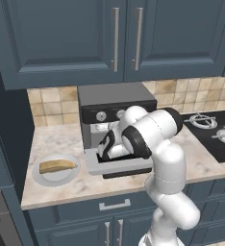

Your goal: Pull the toaster oven rack outwards. Pick up the baguette from the plate and place it on the toaster oven rack. Close the toaster oven door fully and set the temperature to the lowest setting.

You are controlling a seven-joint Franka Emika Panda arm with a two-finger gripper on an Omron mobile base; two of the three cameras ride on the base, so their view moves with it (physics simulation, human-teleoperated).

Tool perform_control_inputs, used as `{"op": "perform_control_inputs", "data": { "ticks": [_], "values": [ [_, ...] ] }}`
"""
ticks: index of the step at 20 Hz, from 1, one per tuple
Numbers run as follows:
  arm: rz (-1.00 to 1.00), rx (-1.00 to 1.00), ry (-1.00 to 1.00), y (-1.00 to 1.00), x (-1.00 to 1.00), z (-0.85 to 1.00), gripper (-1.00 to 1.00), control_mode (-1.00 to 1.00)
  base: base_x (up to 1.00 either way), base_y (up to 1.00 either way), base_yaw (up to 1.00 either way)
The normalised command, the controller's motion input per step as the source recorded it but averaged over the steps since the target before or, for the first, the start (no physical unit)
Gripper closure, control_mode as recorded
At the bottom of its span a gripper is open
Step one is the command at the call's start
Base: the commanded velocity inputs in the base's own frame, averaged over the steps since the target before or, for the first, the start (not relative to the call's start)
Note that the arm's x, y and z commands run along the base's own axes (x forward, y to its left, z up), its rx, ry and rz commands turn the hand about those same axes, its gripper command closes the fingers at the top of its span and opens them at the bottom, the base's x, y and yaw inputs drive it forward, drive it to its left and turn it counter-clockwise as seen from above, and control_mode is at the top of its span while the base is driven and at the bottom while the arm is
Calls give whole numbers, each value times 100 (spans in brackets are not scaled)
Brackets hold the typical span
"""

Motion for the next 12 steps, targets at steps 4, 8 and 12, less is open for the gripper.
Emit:
{"op": "perform_control_inputs", "data": {
  "ticks": [4,8,12],
  "values": [
    [0,0,15,0,0,-71,-100,-100,0,0,0],
    [0,0,27,0,0,-86,-100,-100,0,0,0],
    [0,-1,35,0,-3,-100,-100,-100,0,0,0]
  ]
}}
